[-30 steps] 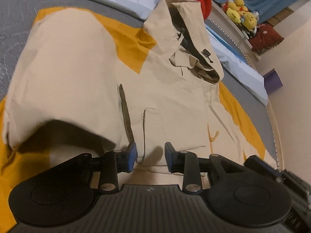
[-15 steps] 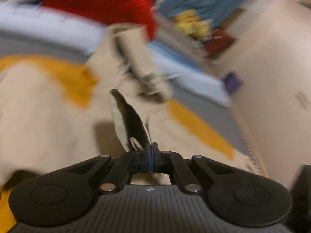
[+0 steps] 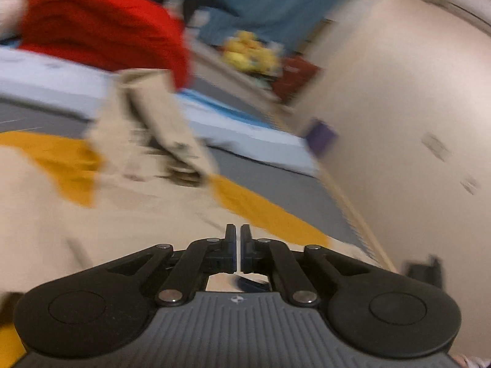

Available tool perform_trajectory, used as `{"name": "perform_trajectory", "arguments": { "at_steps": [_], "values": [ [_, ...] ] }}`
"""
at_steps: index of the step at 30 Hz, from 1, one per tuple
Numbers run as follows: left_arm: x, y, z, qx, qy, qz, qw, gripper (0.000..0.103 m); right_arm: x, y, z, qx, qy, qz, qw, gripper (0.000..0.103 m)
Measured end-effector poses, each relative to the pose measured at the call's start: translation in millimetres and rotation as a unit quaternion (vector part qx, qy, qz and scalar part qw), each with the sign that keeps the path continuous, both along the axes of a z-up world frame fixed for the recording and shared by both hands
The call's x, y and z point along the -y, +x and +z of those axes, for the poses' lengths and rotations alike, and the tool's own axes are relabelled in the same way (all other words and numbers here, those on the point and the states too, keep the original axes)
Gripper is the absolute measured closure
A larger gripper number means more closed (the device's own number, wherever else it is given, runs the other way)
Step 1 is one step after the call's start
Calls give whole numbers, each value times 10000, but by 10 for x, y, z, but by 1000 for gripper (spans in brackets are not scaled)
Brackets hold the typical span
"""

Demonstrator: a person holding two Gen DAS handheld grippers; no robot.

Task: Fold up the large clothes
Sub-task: 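Carry the sleeve with the left gripper across the jacket body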

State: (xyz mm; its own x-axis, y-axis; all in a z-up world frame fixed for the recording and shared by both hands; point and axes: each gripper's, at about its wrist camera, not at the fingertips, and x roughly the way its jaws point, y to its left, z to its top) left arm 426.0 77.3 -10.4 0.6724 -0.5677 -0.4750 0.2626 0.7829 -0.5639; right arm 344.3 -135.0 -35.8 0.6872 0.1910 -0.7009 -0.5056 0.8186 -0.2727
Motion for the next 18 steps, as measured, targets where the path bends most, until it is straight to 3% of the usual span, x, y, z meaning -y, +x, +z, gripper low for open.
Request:
{"name": "perform_trajectory", "arguments": {
  "at_steps": [4,6,7,9,12,14,15,16,18],
  "values": [
    [-192,183,-359,-1188,387,611,9903,82,1,14,-12,-61,15,-50,10000,64],
    [-226,252,-604,-1759,241,594,9823,81,-7,14,-19,-65,7,-31,10000,64],
    [-230,269,-711,-1984,175,607,9781,74,-11,13,-25,-68,-3,-19,10000,64],
    [-241,301,-847,-2266,148,742,9710,66,-20,11,-29,-72,-3,11,10000,64],
    [-233,339,-929,-2409,228,972,9654,65,-28,15,-34,-80,4,44,10000,63],
    [-231,357,-971,-2388,95,974,9661,66,-32,10,-42,-82,6,78,9999,61],
    [-226,363,-970,-2354,-4,967,9671,78,-35,9,-47,-85,1,103,9999,61],
    [-231,361,-958,-2273,-101,963,9690,101,-41,6,-52,-85,-7,142,9999,61],
    [-220,333,-828,-1947,-164,888,9767,103,-59,-9,-57,-58,-32,216,9997,61]
  ]
}}
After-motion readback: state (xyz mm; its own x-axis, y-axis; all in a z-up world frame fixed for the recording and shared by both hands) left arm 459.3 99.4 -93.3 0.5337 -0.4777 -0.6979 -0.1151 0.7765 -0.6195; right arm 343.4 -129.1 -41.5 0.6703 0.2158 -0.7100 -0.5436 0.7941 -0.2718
